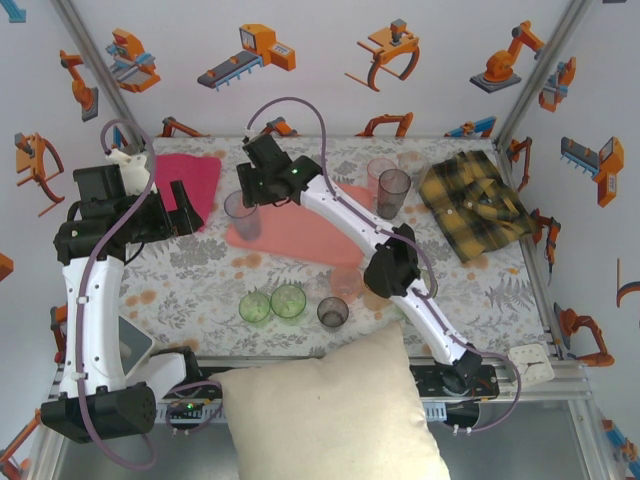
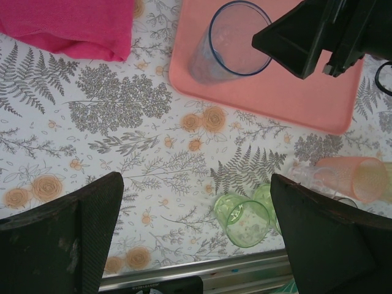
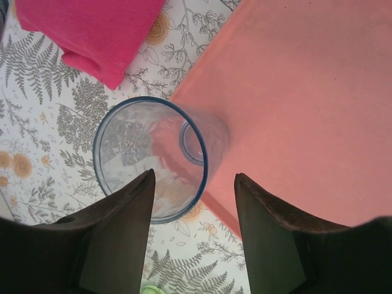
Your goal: Place the glasses into the tray
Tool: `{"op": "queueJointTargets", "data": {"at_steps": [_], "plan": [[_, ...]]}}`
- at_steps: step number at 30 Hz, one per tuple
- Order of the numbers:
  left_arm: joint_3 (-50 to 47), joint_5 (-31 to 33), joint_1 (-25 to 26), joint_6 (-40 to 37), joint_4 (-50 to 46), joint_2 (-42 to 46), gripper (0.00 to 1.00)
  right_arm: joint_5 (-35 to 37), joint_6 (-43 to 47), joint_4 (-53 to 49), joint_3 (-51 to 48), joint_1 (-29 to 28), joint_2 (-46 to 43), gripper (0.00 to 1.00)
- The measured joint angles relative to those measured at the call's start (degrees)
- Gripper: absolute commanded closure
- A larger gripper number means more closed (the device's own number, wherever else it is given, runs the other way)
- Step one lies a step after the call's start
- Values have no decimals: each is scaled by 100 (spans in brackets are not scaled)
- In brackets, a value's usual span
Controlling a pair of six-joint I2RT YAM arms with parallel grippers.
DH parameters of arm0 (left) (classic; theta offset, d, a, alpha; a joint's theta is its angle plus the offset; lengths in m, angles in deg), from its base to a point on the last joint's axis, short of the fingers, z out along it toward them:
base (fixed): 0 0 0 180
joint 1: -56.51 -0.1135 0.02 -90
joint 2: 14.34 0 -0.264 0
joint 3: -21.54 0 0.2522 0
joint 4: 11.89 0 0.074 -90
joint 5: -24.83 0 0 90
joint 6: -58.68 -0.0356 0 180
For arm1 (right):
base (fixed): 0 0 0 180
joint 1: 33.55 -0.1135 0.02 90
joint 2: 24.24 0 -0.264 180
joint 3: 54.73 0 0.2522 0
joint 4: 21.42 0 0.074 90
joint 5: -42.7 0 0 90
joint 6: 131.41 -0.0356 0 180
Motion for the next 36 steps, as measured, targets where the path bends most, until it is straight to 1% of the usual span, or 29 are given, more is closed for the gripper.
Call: {"op": "queueJointTargets", "data": {"at_steps": [8,11,14,19,23,26,30,33,36], "plan": [[4,-76,-20,-39,-11,92,3,326,162,-452,0,52,-817,47],[35,-249,-20,-118,-57,96,3,621,210,-728,-234,52,-1388,47],[72,-487,-20,-223,-138,96,3,960,243,-994,-1062,55,-2304,48],[122,-807,-7,-431,-267,83,3,1526,116,-1429,-2949,52,-4111,48],[208,-1091,52,-621,-387,-20,3,2011,-256,-1751,-4577,52,-5670,49],[278,-1246,129,-728,-466,-133,3,2350,-658,-2081,-5560,52,-6817,49],[339,-1362,293,-820,-538,-229,3,2697,-1287,-2686,-6481,52,-8168,49],[354,-1397,448,-872,-564,-249,3,2833,-1757,-3128,-7040,52,-8867,49],[356,-1412,597,-905,-573,-269,3,2900,-2186,-3471,-7528,52,-9291,50]]}}
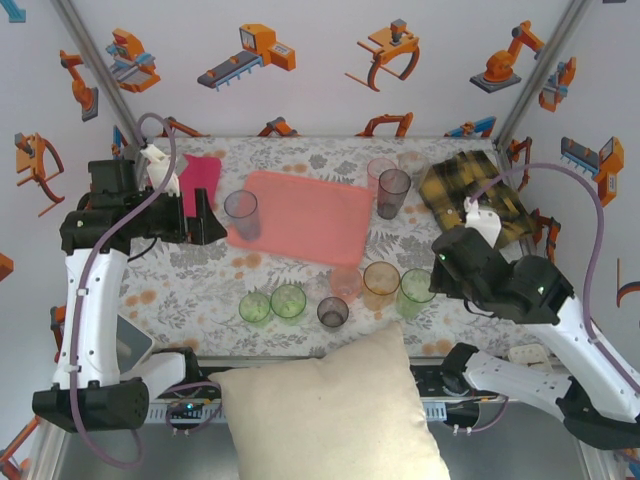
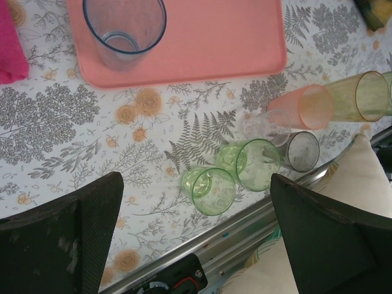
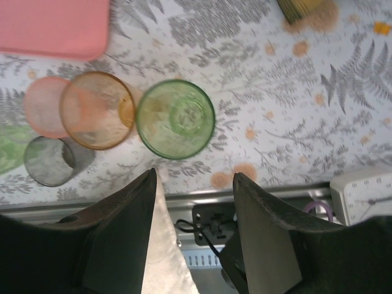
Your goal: Place the glasses into the tray
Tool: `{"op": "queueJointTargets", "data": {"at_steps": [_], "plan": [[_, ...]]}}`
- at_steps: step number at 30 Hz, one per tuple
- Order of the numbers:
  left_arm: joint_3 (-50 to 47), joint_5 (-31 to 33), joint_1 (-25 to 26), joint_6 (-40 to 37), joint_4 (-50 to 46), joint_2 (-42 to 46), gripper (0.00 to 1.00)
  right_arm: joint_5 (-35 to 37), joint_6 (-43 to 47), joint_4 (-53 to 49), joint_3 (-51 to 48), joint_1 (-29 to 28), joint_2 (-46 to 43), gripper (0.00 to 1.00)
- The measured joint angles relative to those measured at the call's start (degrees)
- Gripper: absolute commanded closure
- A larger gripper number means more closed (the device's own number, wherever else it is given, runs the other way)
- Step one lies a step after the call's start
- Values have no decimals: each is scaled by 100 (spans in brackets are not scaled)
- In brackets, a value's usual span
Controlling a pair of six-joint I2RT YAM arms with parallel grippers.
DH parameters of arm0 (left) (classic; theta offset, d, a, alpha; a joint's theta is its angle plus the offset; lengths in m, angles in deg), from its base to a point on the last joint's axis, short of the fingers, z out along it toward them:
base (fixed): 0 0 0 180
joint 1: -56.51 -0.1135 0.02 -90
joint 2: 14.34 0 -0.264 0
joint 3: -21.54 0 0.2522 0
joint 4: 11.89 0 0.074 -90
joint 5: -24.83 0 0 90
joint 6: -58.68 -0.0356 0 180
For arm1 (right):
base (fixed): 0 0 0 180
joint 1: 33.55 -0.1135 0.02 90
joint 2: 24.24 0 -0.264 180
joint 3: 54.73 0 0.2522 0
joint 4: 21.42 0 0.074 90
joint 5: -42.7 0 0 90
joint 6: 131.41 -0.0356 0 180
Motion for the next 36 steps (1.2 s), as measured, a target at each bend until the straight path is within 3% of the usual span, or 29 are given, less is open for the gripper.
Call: {"op": "queueJointTargets", "data": {"at_steps": [13,22,36], "plan": [[-2,0,184,4,-35,-13,3,111,-909,-39,-1502,2,-780,58],[-2,4,214,4,-35,-2,3,90,-940,474,-1740,83,-413,58],[-20,125,214,4,-37,118,3,-422,-527,1246,-2197,938,-422,58]]}}
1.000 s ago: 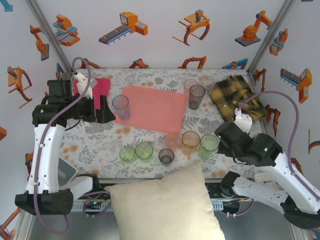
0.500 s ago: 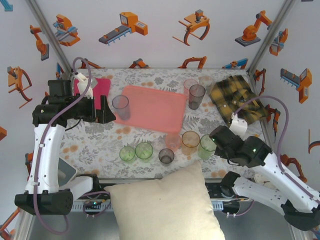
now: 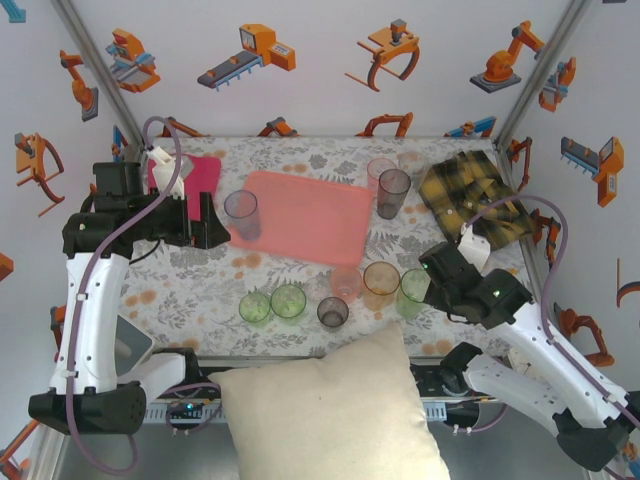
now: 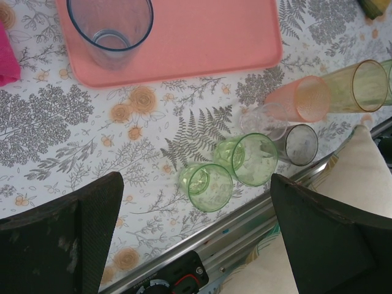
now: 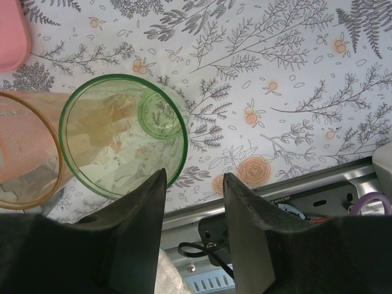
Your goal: Place the glasses into the tray
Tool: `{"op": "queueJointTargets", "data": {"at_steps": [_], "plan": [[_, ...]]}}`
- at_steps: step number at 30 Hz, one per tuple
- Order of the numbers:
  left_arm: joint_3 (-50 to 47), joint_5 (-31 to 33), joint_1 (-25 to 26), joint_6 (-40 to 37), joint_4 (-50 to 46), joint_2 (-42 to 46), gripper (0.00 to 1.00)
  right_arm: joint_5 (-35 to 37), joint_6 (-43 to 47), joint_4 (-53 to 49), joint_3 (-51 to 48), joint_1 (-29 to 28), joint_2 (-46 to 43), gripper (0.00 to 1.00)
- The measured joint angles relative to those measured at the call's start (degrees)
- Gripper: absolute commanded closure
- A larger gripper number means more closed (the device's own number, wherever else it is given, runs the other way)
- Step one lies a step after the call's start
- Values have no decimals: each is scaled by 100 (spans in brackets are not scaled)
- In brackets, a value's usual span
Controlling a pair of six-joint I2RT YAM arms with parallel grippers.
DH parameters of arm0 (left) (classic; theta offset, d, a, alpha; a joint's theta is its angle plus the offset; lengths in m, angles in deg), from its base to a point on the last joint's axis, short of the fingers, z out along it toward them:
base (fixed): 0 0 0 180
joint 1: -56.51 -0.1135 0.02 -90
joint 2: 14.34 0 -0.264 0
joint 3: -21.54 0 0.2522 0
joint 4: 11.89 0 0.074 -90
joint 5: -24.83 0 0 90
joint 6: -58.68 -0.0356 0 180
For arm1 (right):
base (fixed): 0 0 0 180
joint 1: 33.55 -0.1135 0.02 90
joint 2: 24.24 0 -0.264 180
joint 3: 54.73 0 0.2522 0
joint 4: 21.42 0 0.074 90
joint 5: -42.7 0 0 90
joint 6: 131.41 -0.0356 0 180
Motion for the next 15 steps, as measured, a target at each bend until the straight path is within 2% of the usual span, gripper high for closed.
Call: {"op": "queueJointTargets", "data": {"at_steps": [12,15], "plan": [[-111,94,0,-2,-22,42,3,-378,369,293,-81,522,68,61],[-127,118,0,-2,-24,63,3,-474,485,415,-118,656,162,65]]}}
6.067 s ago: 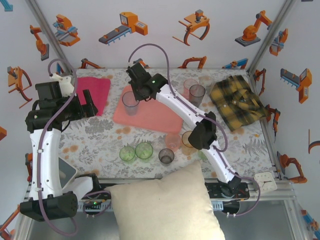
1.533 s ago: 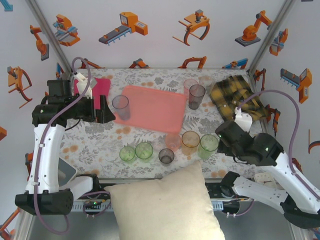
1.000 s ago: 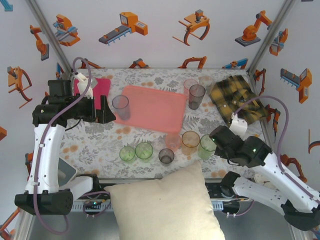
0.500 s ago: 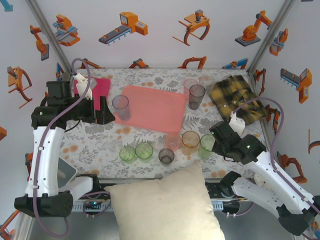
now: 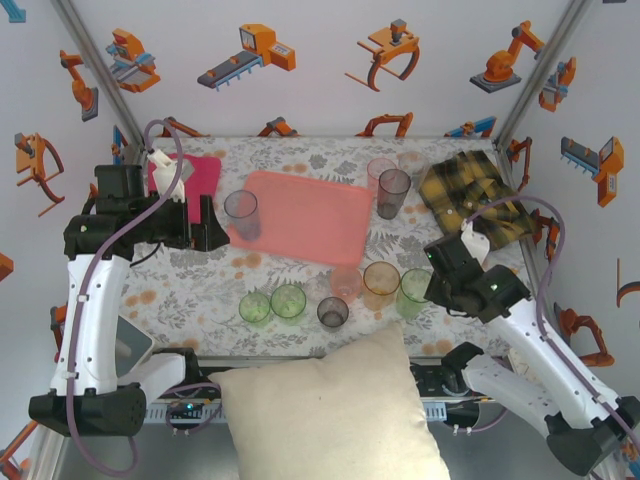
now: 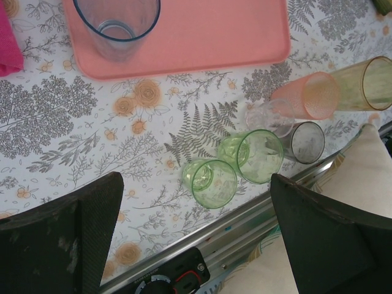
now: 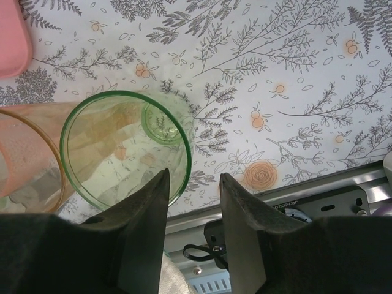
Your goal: Place the glasses into the tray
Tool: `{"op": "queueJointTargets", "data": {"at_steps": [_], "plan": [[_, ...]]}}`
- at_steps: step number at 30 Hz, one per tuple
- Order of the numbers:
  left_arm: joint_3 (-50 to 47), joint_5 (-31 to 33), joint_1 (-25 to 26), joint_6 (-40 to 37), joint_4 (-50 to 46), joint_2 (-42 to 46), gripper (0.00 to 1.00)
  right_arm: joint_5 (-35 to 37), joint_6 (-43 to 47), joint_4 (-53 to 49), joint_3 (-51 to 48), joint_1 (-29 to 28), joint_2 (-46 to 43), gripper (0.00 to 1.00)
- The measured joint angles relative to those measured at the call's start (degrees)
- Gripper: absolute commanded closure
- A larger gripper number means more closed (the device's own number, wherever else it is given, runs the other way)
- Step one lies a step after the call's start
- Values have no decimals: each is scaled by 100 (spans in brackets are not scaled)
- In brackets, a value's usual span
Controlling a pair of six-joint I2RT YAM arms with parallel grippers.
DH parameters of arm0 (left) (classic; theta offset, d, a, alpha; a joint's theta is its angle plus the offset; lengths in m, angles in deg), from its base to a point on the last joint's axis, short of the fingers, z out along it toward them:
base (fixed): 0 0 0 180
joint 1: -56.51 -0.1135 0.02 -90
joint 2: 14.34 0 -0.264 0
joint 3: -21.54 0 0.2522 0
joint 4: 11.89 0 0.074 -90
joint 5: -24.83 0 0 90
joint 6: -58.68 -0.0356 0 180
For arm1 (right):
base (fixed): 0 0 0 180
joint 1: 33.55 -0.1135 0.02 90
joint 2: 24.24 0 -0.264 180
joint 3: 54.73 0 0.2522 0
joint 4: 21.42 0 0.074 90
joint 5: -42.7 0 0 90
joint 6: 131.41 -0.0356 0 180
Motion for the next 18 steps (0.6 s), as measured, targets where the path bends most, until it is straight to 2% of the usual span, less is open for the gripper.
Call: {"op": "queueJointTargets", "data": {"at_steps": [8,12,18], "plan": [[-50,81,0,0,-17,39,3,-245,251,229,-109,293,254,70],[-55,103,0,-4,-22,66,3,-267,358,291,-109,376,295,75],[-85,105,0,-24,-24,81,3,-304,466,319,-114,490,334,77]]}}
